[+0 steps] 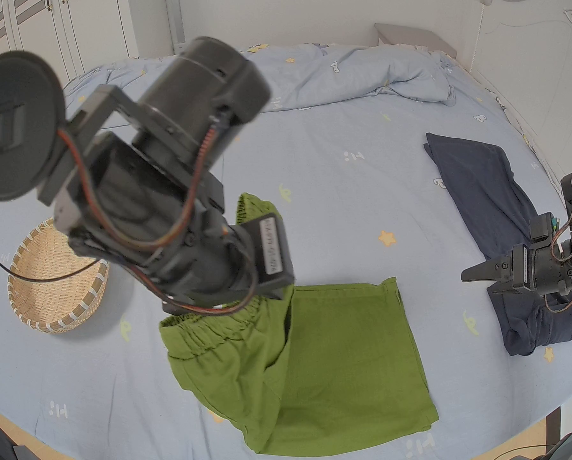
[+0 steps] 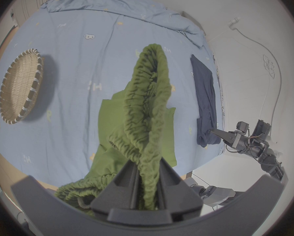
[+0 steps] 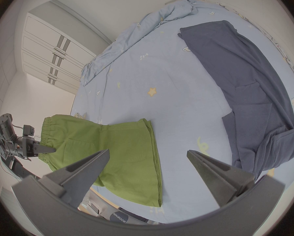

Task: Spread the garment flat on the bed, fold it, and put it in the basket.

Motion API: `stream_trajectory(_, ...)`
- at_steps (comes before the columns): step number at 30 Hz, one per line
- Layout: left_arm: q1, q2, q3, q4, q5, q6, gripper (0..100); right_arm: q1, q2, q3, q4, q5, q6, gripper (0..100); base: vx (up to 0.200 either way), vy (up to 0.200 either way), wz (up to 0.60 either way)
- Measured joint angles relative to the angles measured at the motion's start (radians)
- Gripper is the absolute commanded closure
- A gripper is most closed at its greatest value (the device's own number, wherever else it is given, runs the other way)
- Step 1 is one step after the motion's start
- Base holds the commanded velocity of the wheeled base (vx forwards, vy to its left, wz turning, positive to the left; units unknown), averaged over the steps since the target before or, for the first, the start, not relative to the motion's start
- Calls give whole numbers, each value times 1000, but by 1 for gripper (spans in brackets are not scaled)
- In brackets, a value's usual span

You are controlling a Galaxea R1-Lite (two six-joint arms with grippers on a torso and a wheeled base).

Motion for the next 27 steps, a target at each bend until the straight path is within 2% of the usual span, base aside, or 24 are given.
stream_trajectory(6,-79,89,-65,0,28,-54,100,-6,1,-1,-1,0,0,0,0,0,0)
stream_trajectory(21,-154,167,-144,-16,41,-111,100,-5,3,1,-2,0,0,0,0,0,0)
stream_trajectory(22,-158,170,-148,-17,41,-111,0,-6,3,1,-2,-1,0,0,0,0,0)
stream_trajectory(27,-175,193,-179,-21,41,-111,0,-8,4,1,-2,-1,0,0,0,0,0)
